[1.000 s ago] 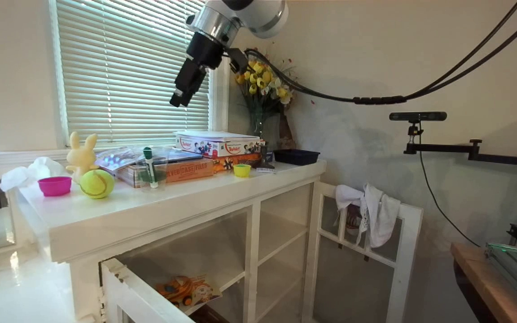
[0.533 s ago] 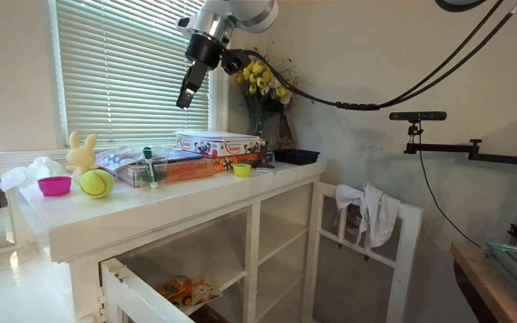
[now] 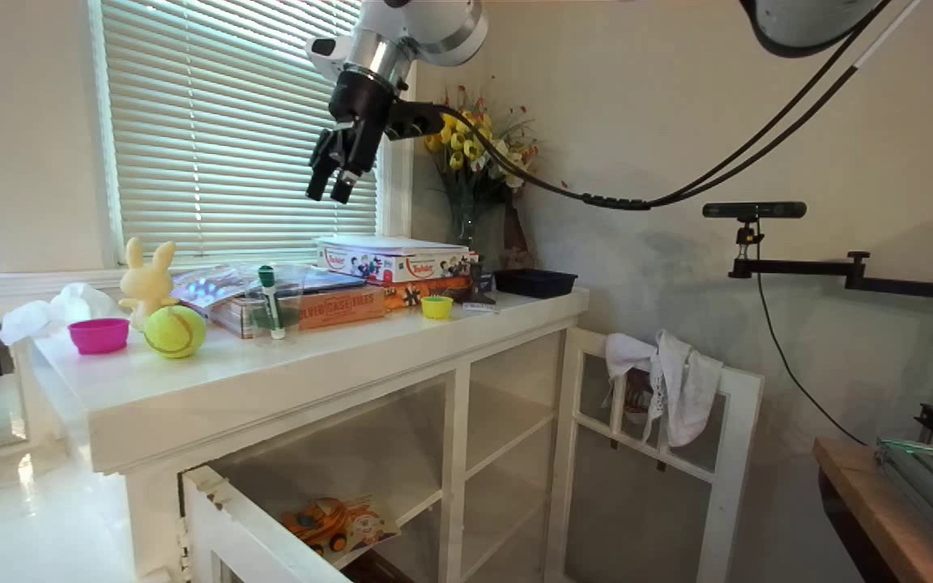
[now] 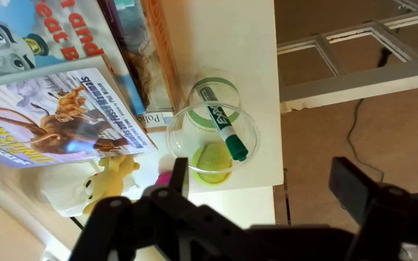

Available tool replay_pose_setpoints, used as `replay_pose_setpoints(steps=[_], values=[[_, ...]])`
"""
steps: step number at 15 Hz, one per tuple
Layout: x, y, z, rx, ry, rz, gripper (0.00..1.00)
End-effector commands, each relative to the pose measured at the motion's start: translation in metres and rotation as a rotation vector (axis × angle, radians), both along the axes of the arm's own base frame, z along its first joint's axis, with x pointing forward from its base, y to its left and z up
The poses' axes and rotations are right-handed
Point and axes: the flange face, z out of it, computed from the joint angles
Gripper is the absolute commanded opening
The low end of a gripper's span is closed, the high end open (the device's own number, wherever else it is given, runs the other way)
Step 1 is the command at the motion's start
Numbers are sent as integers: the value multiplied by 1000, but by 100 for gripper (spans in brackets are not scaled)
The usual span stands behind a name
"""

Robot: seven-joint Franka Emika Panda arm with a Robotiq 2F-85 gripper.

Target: Move the marker to the orange box close to it

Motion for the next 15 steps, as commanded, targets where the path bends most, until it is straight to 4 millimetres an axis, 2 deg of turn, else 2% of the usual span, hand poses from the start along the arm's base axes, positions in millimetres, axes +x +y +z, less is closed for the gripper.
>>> replay_pose_setpoints(steps=[1, 11, 15], values=[[15, 4, -9, 20, -15, 122, 100], [19, 1, -36, 23, 22, 417, 100], [18, 0, -42, 18, 38, 398, 100]])
